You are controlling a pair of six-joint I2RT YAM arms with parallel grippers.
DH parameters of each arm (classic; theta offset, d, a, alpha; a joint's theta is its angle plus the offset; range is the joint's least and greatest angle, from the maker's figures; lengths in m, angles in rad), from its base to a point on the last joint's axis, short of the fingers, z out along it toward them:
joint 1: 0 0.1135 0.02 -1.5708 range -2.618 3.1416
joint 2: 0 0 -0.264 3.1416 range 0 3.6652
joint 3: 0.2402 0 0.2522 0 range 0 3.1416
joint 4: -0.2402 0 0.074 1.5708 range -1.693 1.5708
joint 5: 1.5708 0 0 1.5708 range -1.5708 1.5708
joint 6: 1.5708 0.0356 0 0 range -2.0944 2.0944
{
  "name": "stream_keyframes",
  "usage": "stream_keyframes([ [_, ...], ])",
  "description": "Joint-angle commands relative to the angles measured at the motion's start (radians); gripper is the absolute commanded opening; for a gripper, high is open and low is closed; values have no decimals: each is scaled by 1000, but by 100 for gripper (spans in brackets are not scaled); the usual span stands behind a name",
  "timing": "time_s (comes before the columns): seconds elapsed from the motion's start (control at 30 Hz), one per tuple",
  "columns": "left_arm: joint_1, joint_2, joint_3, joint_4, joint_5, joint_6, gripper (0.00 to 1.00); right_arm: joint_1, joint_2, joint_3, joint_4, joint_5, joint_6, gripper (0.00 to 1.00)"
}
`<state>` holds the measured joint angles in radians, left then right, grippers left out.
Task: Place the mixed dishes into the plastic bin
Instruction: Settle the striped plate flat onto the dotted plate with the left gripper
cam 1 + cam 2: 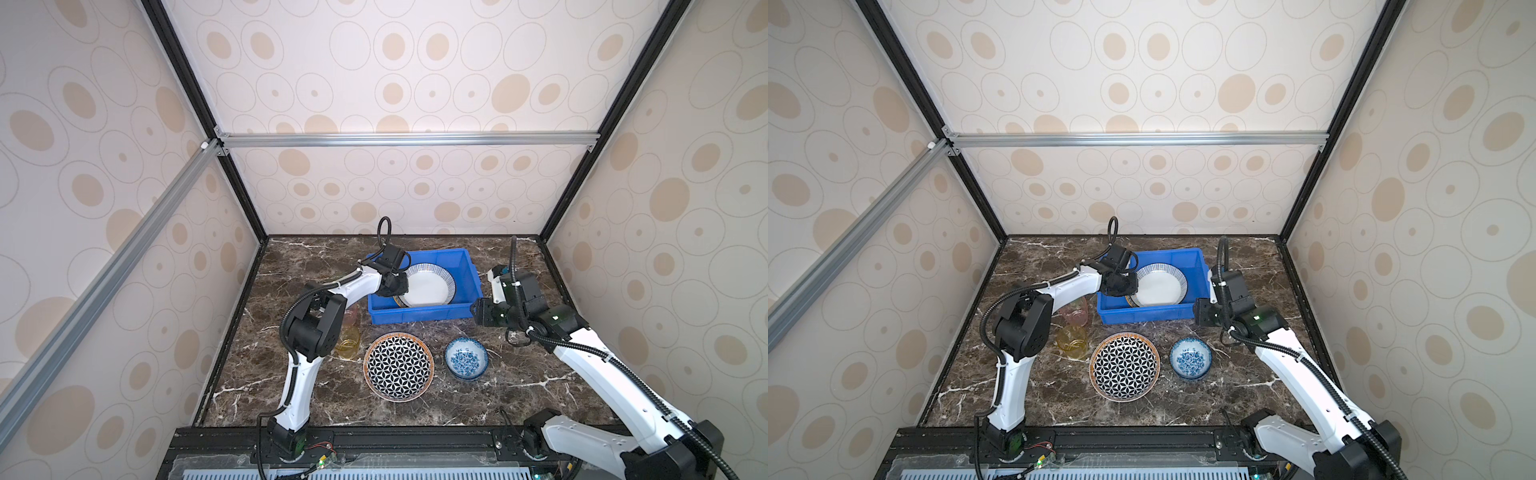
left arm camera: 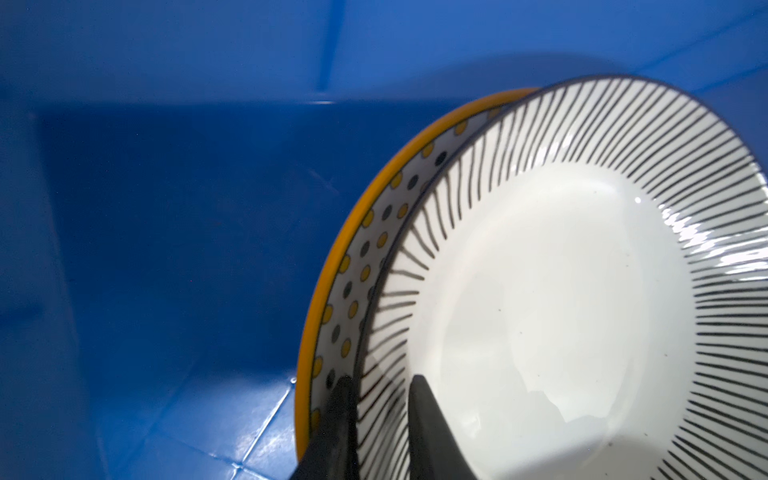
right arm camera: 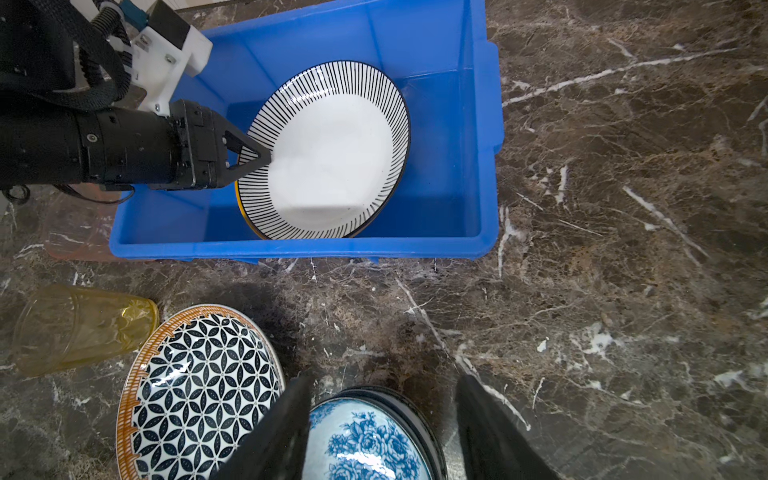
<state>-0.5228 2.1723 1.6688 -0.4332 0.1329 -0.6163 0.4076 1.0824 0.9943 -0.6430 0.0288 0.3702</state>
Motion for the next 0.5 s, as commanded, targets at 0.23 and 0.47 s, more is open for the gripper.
stream_keyframes([
  [0.23,1,-14,85,-97,-36,46,26,-5,-46,-25,-20,6,9,59],
  [0.47,1,8,138,-162,-70,56,26,-6,-62,-30,-27,14,7,59],
])
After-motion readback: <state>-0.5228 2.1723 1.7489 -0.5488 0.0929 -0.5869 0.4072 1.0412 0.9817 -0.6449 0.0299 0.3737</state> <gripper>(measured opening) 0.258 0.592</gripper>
